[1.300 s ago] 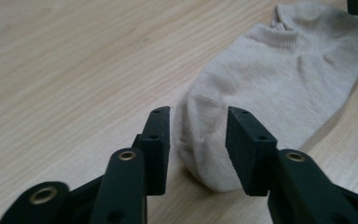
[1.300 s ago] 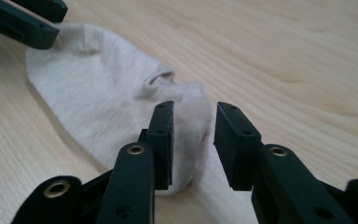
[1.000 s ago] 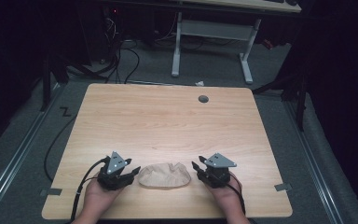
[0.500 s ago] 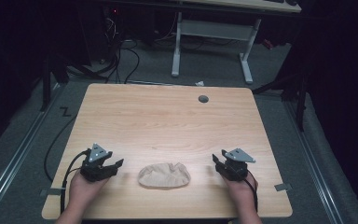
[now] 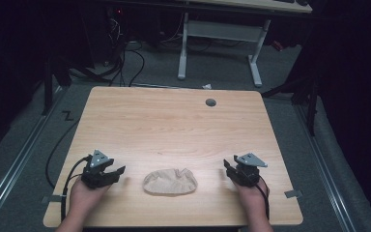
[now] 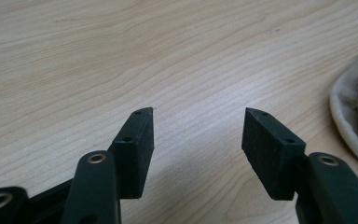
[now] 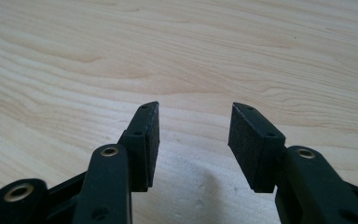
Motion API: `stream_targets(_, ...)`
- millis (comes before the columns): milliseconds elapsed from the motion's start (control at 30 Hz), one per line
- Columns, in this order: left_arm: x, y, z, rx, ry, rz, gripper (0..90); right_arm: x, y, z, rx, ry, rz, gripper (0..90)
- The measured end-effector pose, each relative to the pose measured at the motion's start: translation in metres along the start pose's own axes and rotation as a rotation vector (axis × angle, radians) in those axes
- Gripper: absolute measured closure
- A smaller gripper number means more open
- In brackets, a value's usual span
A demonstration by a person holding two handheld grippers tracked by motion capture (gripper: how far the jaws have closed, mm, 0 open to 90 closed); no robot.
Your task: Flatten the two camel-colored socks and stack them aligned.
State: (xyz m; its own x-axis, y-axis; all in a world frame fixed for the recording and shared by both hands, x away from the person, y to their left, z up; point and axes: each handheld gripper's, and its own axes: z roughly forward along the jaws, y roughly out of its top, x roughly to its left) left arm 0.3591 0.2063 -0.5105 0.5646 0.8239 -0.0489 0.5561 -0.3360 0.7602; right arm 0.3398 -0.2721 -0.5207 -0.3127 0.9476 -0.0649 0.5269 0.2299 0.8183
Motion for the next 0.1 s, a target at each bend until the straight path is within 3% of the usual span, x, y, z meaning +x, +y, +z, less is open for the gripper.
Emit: stream_targets(100,-0.0006,-0.0008,-0.0007,0.000,0.000,0.004,44.0,0.0007,-0.0012,-0.0020,0.001,0.003,0.004,53.1)
